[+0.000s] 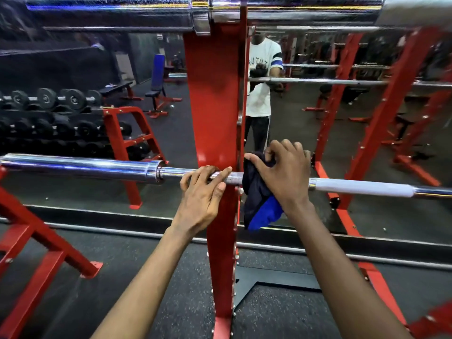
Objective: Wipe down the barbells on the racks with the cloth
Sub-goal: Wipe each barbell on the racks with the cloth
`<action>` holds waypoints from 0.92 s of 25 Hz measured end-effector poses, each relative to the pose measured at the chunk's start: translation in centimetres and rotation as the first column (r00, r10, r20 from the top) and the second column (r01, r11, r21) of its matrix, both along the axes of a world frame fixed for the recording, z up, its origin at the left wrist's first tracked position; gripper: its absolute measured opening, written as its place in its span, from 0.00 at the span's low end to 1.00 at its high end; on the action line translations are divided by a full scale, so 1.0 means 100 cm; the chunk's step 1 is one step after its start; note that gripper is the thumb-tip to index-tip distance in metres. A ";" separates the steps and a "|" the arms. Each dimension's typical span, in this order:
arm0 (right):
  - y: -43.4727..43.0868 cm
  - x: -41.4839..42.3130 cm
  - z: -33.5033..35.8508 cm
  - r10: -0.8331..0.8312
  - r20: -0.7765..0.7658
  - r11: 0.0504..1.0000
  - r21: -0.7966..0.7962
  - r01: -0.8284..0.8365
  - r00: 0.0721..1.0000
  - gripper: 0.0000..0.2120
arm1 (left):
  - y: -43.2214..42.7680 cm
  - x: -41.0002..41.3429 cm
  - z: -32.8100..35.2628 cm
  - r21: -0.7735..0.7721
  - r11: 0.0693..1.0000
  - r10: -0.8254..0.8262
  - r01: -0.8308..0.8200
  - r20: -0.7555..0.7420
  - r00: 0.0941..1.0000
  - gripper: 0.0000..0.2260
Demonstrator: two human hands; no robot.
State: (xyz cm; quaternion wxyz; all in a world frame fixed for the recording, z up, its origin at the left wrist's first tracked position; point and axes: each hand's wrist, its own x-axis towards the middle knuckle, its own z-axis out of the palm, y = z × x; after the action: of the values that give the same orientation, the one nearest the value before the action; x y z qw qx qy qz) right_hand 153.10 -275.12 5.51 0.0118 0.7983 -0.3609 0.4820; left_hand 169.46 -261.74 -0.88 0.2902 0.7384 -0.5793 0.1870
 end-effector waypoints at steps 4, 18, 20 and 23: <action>0.009 -0.004 -0.009 -0.074 0.099 0.987 -0.136 0.087 0.992 0.25 | 0.001 0.010 0.005 0.051 0.999 0.009 -0.014 0.088 0.996 0.20; 0.062 0.016 -0.021 0.146 0.174 0.965 0.193 -0.179 0.974 0.23 | 0.047 0.121 0.023 0.121 0.981 0.126 -0.149 0.182 0.975 0.19; 0.075 0.025 -0.003 0.220 0.176 0.948 0.194 -0.253 0.959 0.22 | 0.052 0.129 0.023 0.128 0.981 0.121 -0.145 0.178 0.977 0.19; 0.103 0.060 0.000 0.276 0.046 0.947 0.160 -0.279 0.960 0.21 | 0.055 0.131 0.023 0.126 0.987 0.081 -0.102 0.165 0.983 0.20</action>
State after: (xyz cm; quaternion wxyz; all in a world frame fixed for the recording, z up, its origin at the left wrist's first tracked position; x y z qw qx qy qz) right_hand 159.11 -264.82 5.52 -0.1261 0.8338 -0.2836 0.4565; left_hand 182.57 -256.23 1.44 0.1837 0.7648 -0.5773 0.2190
